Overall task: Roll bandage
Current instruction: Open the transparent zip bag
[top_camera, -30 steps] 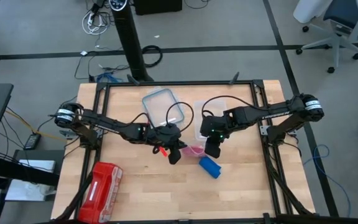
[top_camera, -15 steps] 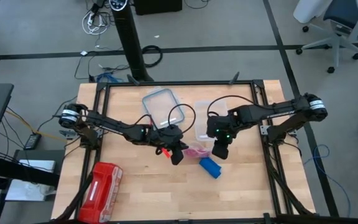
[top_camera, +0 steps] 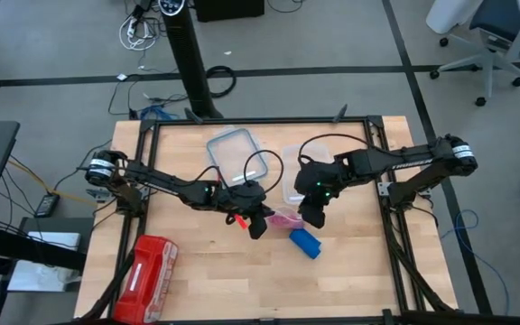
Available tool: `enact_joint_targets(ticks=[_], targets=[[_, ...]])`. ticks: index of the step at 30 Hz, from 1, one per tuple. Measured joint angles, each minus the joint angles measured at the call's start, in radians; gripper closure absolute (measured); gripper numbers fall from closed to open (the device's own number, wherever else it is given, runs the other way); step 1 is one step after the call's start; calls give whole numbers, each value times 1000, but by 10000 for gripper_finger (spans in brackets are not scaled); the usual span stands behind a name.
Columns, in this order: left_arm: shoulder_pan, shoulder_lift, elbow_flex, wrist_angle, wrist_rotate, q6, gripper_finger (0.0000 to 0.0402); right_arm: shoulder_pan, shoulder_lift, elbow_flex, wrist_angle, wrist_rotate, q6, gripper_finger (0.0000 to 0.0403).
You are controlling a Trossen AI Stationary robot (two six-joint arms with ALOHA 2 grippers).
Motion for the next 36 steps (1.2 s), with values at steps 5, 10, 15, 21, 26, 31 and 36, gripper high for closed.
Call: enact_joint_targets(ticks=[5,10,15,21,26,31,36], targets=[[0,0,0,3,0,-1,401,-18,11,-13,-4,1,-6,266],[0,0,0,8,-1,-2,401,-22,35,-27,5,-49,-23,258],[0,0,0,21,-4,-2,401,-19,63,-27,3,-28,-49,265],[0,0,0,34,-4,-2,401,-24,107,-28,-25,31,-60,274],[-4,0,0,35,-3,-3,401,-39,124,-29,-44,59,25,282],[-6,0,0,36,-3,-1,401,-46,124,-29,-64,121,115,291],[-5,0,0,37,-4,24,401,-70,124,-29,-77,148,204,304]])
